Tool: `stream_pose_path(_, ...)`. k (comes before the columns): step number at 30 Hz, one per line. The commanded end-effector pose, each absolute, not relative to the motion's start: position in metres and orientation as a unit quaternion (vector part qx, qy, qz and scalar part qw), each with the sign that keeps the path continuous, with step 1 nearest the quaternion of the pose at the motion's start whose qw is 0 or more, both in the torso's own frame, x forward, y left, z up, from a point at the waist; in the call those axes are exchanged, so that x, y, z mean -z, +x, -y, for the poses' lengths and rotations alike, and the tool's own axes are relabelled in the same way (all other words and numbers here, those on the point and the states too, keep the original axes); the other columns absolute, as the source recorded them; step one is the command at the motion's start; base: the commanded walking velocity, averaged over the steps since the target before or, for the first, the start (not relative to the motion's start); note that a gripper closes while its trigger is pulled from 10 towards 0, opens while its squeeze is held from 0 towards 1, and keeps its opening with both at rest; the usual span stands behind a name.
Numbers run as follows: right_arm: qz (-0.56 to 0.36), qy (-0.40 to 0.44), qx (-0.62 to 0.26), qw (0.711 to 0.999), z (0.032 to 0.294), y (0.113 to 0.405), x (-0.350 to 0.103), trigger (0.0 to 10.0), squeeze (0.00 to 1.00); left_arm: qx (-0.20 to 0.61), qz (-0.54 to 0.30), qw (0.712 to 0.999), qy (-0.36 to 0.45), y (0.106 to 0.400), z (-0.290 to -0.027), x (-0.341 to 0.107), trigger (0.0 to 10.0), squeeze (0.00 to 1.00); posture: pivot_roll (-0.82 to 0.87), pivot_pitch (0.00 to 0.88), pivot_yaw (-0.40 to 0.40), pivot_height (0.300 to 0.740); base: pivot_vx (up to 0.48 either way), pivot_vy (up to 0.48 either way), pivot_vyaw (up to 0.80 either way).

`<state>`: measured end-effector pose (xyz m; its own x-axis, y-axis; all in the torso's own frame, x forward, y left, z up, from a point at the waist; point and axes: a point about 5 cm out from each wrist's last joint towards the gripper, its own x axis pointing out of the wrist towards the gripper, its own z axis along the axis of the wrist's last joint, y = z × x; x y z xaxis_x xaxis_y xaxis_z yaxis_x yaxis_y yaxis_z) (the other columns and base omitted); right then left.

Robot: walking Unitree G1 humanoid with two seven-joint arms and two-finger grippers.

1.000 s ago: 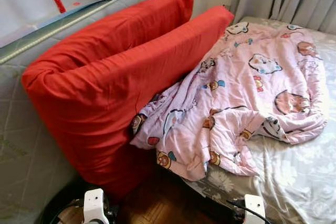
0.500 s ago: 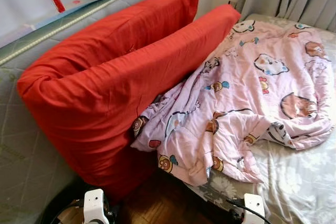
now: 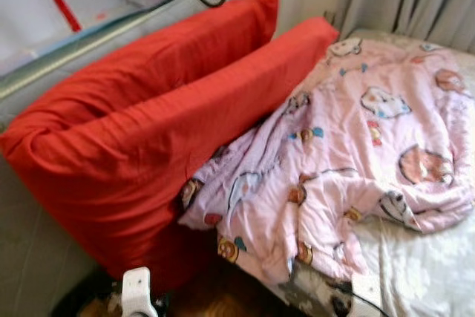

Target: Clean up the room

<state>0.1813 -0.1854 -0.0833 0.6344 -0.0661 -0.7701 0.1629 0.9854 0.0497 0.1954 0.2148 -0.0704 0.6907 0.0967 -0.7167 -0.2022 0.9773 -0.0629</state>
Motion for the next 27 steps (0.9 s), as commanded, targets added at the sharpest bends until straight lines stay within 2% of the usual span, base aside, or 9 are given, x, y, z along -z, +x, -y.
stream_pose_path(1, -0.426, 0.062, 0.088, 0.898, 0.195, 0.175, 0.085, 10.0, 0.0, -0.076, -0.382, 0.918, -0.066, 0.195, -0.214, 0.071, 10.0, 0.0, 0.05, 0.133, 0.044, 0.74, 0.0, 0.0, 0.0)
stream_pose_path(6, -0.411, 0.076, 0.112, 0.901, 0.203, 0.182, 0.08, 10.0, 0.0, -0.075, -0.371, 0.923, -0.069, 0.203, -0.212, 0.066, 10.0, 0.0, 0.05, 0.13, 0.043, 0.74, 0.0, 0.0, 0.0)
stream_pose_path(16, -0.409, 0.076, 0.104, 0.903, 0.2, 0.185, 0.08, 10.0, 0.0, -0.068, -0.373, 0.923, -0.061, 0.204, -0.21, 0.067, 10.0, 0.0, 0.05, 0.113, 0.043, 0.74, 0.0, 0.0, 0.0)
stream_pose_path(22, -0.408, 0.076, 0.101, 0.904, 0.199, 0.185, 0.079, 10.0, 0.0, -0.068, -0.369, 0.925, -0.059, 0.204, -0.211, 0.066, 10.0, 0.0, 0.05, 0.101, 0.043, 0.74, 0.0, -0.269, 0.0)
stream_pose_path(27, -0.406, 0.078, 0.105, 0.905, 0.2, 0.185, 0.079, 10.0, 0.0, -0.065, -0.366, 0.926, -0.058, 0.205, -0.209, 0.065, 10.0, 0.0, 0.05, 0.098, 0.043, 0.74, 0.0, 0.0, 0.0)
